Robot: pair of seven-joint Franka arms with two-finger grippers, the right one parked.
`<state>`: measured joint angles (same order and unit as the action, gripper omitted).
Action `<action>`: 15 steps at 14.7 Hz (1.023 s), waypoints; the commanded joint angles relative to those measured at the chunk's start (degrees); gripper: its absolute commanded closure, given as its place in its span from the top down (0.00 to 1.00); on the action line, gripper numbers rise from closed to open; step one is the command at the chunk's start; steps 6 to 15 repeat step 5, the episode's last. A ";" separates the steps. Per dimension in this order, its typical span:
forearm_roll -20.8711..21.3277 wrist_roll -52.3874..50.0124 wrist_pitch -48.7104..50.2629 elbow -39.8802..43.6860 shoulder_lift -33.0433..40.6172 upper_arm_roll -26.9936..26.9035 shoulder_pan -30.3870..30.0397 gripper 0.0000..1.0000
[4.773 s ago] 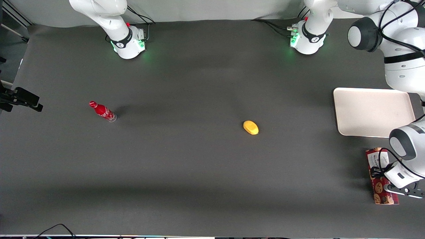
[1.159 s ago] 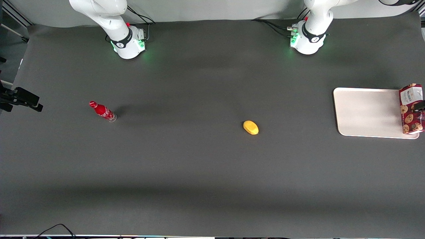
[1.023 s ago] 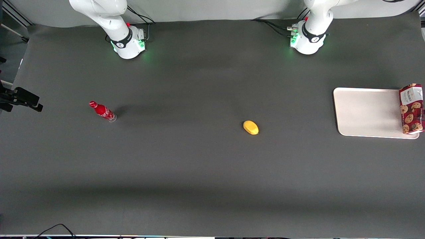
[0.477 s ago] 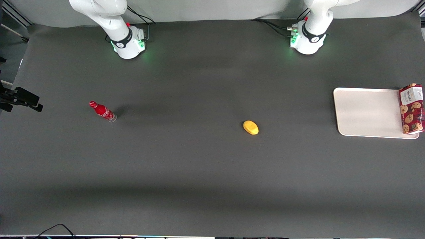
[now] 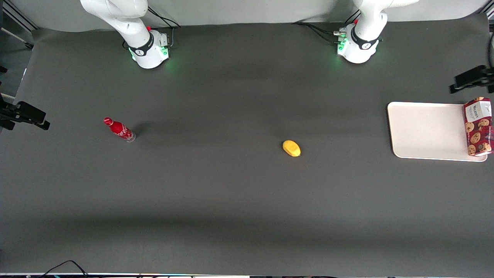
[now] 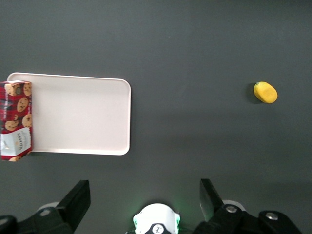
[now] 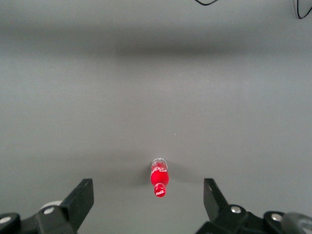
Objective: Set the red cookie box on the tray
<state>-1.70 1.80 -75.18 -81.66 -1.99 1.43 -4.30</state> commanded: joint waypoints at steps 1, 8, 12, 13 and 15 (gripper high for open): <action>1.09 -2.86 -7.26 -15.63 10.43 2.17 -0.01 1.00; 1.09 0.12 -6.38 -11.52 8.15 2.35 -0.01 1.00; 1.09 0.12 -6.38 -11.52 8.15 2.35 -0.01 1.00; 1.09 0.12 -6.38 -11.52 8.15 2.35 -0.01 1.00; 1.09 0.12 -6.38 -11.52 8.15 2.35 -0.01 1.00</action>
